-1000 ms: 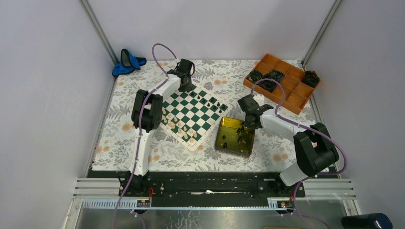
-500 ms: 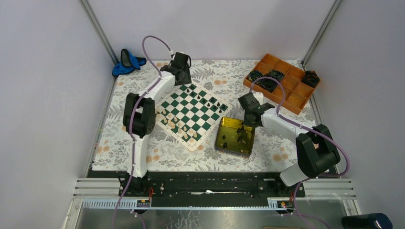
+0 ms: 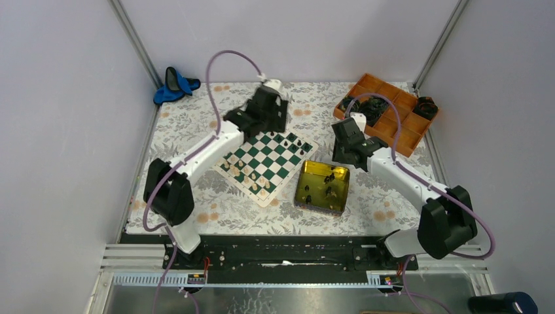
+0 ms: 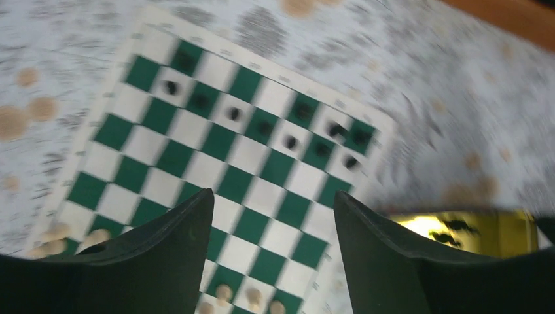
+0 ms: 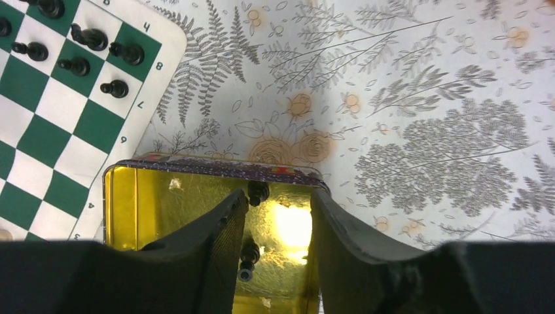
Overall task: Set up the chess pieces on the board
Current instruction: Pick up the chess piece from the storage box.
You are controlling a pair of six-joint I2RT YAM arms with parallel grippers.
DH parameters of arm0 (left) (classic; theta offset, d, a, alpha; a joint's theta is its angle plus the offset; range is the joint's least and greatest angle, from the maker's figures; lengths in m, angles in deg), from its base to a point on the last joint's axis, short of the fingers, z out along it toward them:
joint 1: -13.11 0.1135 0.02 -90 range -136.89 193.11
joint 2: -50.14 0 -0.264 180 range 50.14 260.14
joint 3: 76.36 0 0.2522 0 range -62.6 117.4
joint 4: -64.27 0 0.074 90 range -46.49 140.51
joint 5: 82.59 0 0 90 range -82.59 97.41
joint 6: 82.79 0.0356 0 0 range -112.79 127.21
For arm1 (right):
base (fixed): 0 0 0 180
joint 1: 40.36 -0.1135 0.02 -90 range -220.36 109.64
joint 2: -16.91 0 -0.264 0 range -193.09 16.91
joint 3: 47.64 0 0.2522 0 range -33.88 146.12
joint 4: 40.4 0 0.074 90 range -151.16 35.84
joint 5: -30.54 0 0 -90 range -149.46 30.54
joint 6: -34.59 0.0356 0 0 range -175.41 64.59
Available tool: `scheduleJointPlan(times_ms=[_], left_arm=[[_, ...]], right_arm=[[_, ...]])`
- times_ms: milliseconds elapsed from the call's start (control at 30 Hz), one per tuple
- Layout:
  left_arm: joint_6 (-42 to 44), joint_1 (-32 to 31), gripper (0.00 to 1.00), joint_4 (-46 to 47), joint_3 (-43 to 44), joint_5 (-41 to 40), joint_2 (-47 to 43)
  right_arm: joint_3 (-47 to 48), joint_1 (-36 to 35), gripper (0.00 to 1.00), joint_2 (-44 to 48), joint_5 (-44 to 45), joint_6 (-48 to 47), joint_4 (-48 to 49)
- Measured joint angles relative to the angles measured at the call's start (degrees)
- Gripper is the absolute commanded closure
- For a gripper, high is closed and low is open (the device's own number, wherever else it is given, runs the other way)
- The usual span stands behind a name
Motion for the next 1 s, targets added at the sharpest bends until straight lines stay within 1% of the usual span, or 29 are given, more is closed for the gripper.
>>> scheduleJointPlan(times_ms=[33,100,167,333,500,633,767,867,1000], left_arm=[[1.05,-3.08,0.25,0.42,-1.2,0.31,-0.85],[2.86,-7.32,0.24,1.09,-3.21,1.4,-1.66],[4.22,-11.58,0.23,1.42,-4.31,2.1,-1.68],[8.7,-17.59,0.23,1.88,-6.21,4.48,-0.37],[11.74,-20.48,0.23,2.4,-6.25,8.09,2.64],[13.99,-21.94,0.24,2.62,-5.92,11.08,6.1],[15.34,-22.8,0.26,2.75,-4.68,13.55,9.42],[15.82,-23.58,0.3,2.91,-3.39,14.71,11.41],[16.22,-24.59,0.32,3.1,-1.73,16.13,13.44]], right_arm=[[0.15,0.0,0.43,0.87,0.44,0.02,-0.5],[0.28,0.0,0.35,2.47,1.64,0.24,-1.07],[0.39,0.0,0.32,4.15,3.21,0.83,-1.62],[0.37,0.09,0.32,8.9,10.03,4.85,-4.37],[-0.15,0.57,0.31,13.97,16.02,10.19,-6.34],[-1.2,1.95,0.32,17.81,19.15,13.92,-7.58],[-2.36,3.74,0.33,19.28,20.55,16.61,-8.09],[-3.17,4.9,0.33,19.52,20.72,17.55,-8.15],[-3.69,5.77,0.33,19.8,20.83,18.05,-8.22]])
